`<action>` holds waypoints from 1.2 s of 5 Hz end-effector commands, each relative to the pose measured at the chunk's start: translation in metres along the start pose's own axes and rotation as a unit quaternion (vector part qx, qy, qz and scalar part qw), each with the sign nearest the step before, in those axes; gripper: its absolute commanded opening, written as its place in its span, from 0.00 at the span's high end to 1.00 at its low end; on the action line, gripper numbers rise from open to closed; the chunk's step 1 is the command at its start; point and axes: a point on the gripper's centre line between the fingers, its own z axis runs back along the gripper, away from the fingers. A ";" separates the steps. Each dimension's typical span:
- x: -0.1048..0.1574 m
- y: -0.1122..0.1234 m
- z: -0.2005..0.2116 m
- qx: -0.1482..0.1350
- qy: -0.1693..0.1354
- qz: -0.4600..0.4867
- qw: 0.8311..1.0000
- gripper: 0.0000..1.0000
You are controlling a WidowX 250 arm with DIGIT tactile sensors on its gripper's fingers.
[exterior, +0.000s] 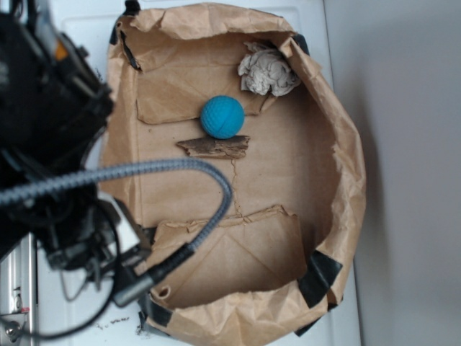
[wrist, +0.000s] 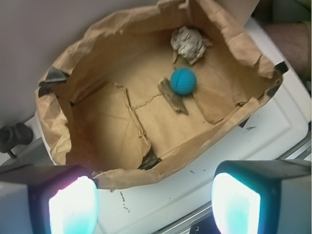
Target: Grab the blue ball.
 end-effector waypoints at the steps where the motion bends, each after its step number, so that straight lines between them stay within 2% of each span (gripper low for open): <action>1: 0.007 -0.003 0.012 -0.011 -0.021 0.000 1.000 0.00; 2: 0.023 0.013 -0.026 -0.024 -0.004 0.007 1.000 0.00; 3: 0.042 0.015 -0.056 -0.017 0.019 -0.003 1.000 0.00; 5: 0.063 0.013 -0.096 -0.007 0.025 -0.017 1.000 0.00; 6: 0.078 0.010 -0.116 -0.009 0.013 -0.005 1.000 0.00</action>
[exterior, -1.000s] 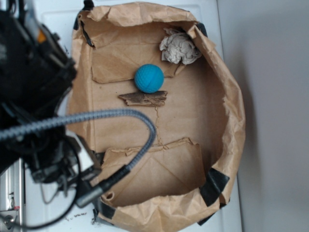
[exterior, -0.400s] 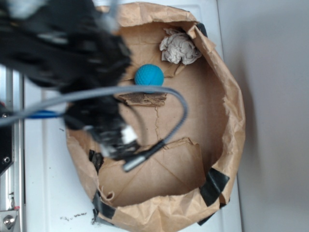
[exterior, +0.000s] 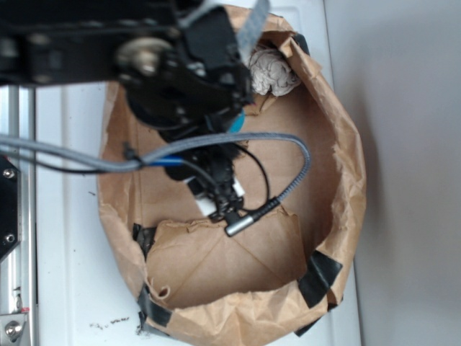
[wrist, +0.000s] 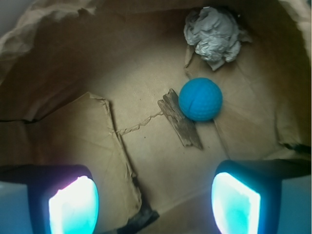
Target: Grab the blue ball.
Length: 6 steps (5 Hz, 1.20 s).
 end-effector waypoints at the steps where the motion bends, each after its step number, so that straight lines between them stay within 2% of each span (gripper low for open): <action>1: 0.036 0.005 -0.018 -0.008 -0.047 0.049 0.998 0.00; 2: 0.030 0.013 -0.023 -0.007 -0.073 0.099 0.992 0.00; 3: 0.027 0.020 -0.020 0.009 -0.097 0.132 0.986 0.00; 4: 0.044 0.032 -0.016 0.016 -0.123 0.169 0.978 0.00; 6: 0.058 0.044 -0.035 0.035 -0.100 0.172 0.979 0.00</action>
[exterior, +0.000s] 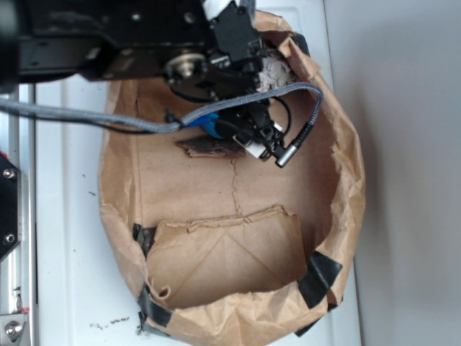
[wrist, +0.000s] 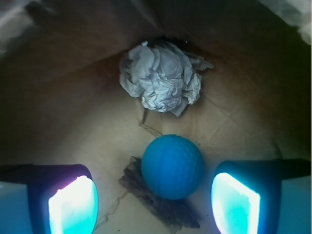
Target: Grab the blue ball.
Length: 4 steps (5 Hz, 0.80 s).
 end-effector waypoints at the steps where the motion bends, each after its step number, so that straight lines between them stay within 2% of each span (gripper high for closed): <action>1: 0.019 -0.008 -0.021 0.014 0.007 -0.011 1.000 0.00; 2: 0.014 -0.010 -0.027 0.019 -0.013 -0.045 0.999 0.00; 3: 0.011 -0.011 -0.034 0.032 -0.016 -0.073 0.997 0.00; 4: 0.022 -0.008 -0.032 0.034 -0.032 -0.082 0.996 1.00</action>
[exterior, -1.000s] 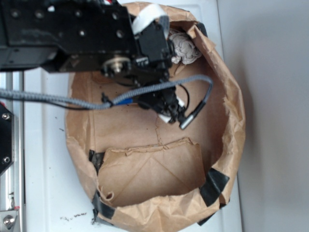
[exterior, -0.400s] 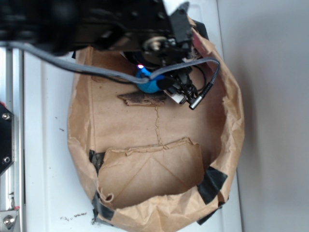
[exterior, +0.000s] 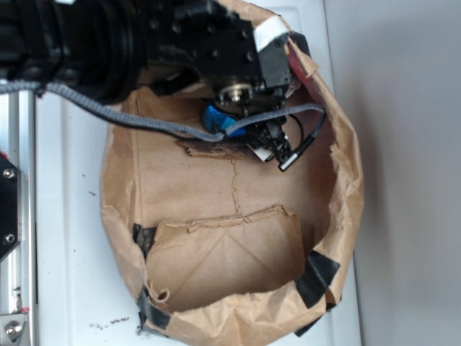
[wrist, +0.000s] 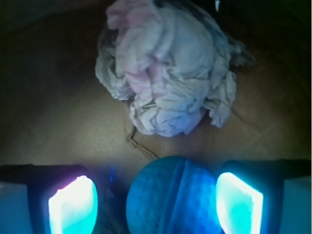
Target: Grab the blue ball.
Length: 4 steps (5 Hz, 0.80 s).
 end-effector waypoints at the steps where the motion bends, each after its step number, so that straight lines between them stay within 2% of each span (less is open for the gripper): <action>1: 0.010 -0.003 0.001 -0.010 -0.035 -0.028 0.999 1.00; 3: 0.010 -0.007 -0.001 -0.018 -0.044 -0.043 0.998 1.00; 4: 0.011 -0.007 0.010 -0.034 -0.054 -0.045 0.997 1.00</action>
